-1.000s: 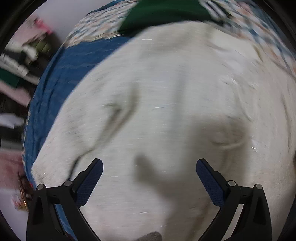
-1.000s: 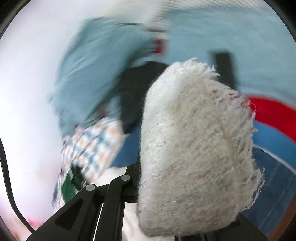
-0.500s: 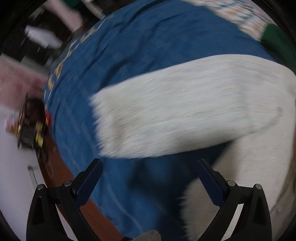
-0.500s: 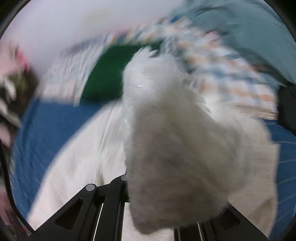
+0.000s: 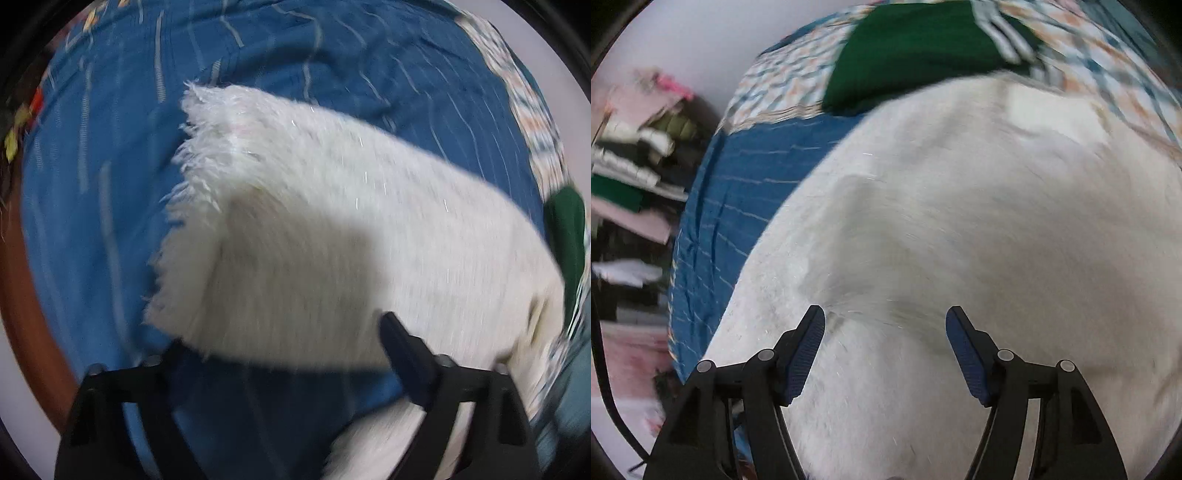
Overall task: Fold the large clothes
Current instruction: 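Grasp the other sleeve cuff with the left gripper and lift it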
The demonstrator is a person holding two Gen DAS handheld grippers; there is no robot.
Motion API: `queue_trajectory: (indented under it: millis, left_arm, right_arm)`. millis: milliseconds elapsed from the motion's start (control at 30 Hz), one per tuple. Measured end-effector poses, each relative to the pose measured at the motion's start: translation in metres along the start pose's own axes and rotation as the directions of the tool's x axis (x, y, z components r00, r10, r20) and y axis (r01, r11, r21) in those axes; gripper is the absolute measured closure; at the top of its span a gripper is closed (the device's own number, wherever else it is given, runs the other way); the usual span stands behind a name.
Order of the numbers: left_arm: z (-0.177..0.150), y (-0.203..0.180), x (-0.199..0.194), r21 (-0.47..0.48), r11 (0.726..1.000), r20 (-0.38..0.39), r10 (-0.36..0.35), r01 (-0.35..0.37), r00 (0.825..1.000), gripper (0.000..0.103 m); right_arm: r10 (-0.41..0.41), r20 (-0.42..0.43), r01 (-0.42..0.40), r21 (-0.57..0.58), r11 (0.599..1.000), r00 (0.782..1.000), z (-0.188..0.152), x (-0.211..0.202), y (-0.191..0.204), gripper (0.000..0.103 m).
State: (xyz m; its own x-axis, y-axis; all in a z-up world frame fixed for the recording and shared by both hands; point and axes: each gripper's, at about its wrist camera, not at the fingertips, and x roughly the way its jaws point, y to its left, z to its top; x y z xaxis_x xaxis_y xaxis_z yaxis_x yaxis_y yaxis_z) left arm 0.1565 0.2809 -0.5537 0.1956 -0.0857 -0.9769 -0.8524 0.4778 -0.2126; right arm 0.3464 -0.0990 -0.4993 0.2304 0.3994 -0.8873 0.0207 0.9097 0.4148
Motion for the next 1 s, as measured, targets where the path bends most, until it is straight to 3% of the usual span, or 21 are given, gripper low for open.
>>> queue_trajectory:
  millis: [67, 133, 233, 367, 433, 500, 600, 667, 700, 733, 767, 867, 933, 1000]
  left_arm:
    - [0.026, 0.001, 0.004, -0.058, 0.998, 0.045, 0.015, -0.013, 0.999, 0.04]
    - [0.054, 0.001, -0.001, -0.074, 0.997, 0.102, 0.021, -0.014, 0.995, 0.071]
    - [0.094, -0.014, -0.013, -0.025, 1.0, 0.183, 0.01, -0.006, 0.983, 0.084]
    - [0.136, -0.048, -0.034, 0.12, 0.992, 0.288, 0.004, -0.04, 0.958, 0.087]
    - [0.125, -0.086, -0.045, 0.183, 0.981, 0.328, 0.006, -0.07, 0.945, 0.088]
    - [0.118, -0.113, -0.057, 0.266, 0.956, 0.386, 0.011, -0.122, 0.923, 0.089]
    - [0.09, -0.149, -0.078, 0.37, 0.901, 0.473, 0.026, -0.226, 0.881, 0.089]
    - [0.07, -0.157, -0.091, 0.425, 0.855, 0.534, 0.027, -0.296, 0.845, 0.089]
    - [0.061, -0.162, -0.099, 0.451, 0.834, 0.56, 0.013, -0.318, 0.829, 0.09]
    - [0.052, -0.165, -0.105, 0.469, 0.819, 0.575, 0.002, -0.331, 0.818, 0.09]
    - [0.042, -0.174, -0.11, 0.491, 0.798, 0.589, -0.009, -0.349, 0.808, 0.09]
    - [0.012, -0.198, -0.121, 0.551, 0.748, 0.605, -0.054, -0.369, 0.794, 0.09]
    - [-0.012, -0.214, -0.124, 0.591, 0.713, 0.606, -0.085, -0.377, 0.791, 0.09]
    - [-0.043, -0.234, -0.128, 0.644, 0.67, 0.589, -0.126, -0.369, 0.798, 0.091]
  right_arm:
    - [0.01, 0.003, -0.011, 0.06, 0.998, 1.0, 0.005, -0.008, -0.029, 0.033]
    - [-0.013, -0.003, 0.013, 0.098, 0.995, 1.0, 0.014, -0.007, -0.04, 0.033]
    - [-0.012, 0.006, 0.011, 0.151, 0.988, 1.0, 0.025, -0.003, -0.058, 0.037]
    - [0.023, 0.01, -0.024, 0.196, 0.98, 1.0, 0.043, 0.021, -0.055, 0.055]
    - [0.022, -0.012, -0.019, 0.209, 0.978, 1.0, 0.049, 0.045, -0.044, 0.056]
    - [-0.026, -0.082, 0.041, 0.186, 0.982, 0.996, 0.052, 0.085, -0.029, 0.056]
    - [-0.179, -0.123, 0.194, 0.123, 0.973, 0.976, 0.054, 0.111, -0.01, 0.056]
    - [-0.265, -0.125, 0.274, 0.065, 0.959, 0.956, 0.055, 0.102, 0.005, 0.042]
    - [-0.313, -0.114, 0.32, 0.048, 0.946, 0.943, 0.053, 0.095, 0.008, 0.019]
    - [-0.377, -0.095, 0.382, 0.03, 0.924, 0.921, 0.05, 0.083, 0.011, 0.012]
    - [-0.409, -0.078, 0.411, 0.023, 0.911, 0.909, 0.047, 0.073, 0.011, 0.012]
    - [-0.476, -0.039, 0.477, 0.022, 0.879, 0.879, 0.036, 0.05, 0.005, 0.012]
    - [-0.469, -0.048, 0.471, 0.046, 0.881, 0.882, 0.029, 0.041, -0.009, 0.012]
    - [-0.448, -0.059, 0.451, 0.091, 0.888, 0.892, 0.021, 0.029, -0.03, 0.012]
